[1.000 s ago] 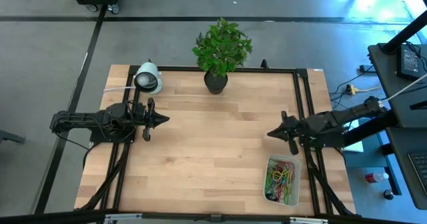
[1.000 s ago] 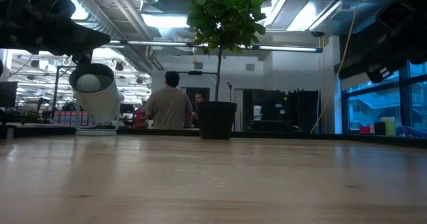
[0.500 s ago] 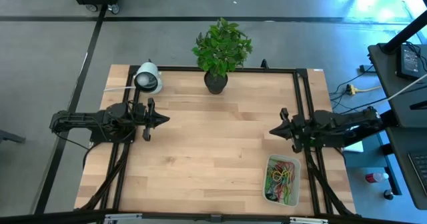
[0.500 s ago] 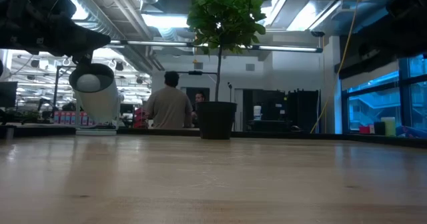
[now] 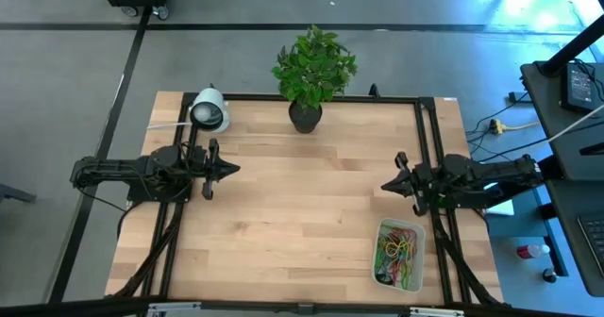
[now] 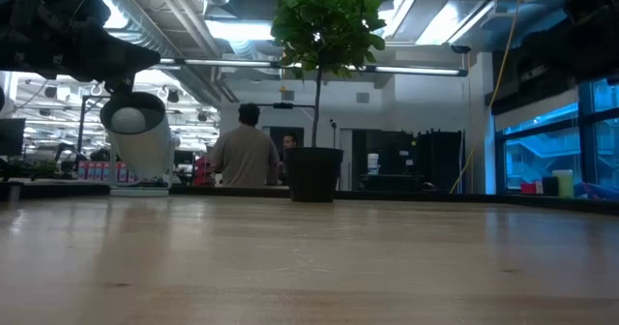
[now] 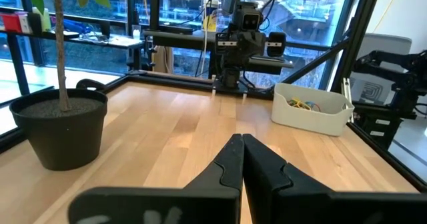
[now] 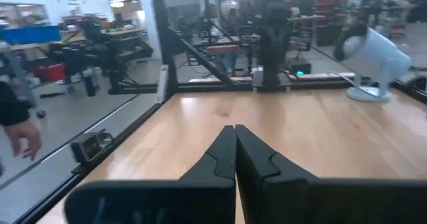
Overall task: Pick and place rubber bands into bin
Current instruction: Return to Home Position
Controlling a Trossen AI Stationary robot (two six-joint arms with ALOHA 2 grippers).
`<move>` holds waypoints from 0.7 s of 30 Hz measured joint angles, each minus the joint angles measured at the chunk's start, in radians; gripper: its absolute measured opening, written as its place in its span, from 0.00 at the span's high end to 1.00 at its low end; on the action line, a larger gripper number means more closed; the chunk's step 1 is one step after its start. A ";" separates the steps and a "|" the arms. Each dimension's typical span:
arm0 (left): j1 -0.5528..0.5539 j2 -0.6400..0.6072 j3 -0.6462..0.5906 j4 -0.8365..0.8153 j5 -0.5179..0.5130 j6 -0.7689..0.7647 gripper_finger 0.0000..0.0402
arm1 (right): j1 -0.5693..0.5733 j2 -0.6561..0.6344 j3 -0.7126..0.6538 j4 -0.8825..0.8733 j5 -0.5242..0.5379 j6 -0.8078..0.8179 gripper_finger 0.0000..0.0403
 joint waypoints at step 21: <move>0.000 0.000 0.000 0.000 0.000 0.000 1.00 | 0.000 0.001 0.000 0.002 -0.016 -0.072 0.95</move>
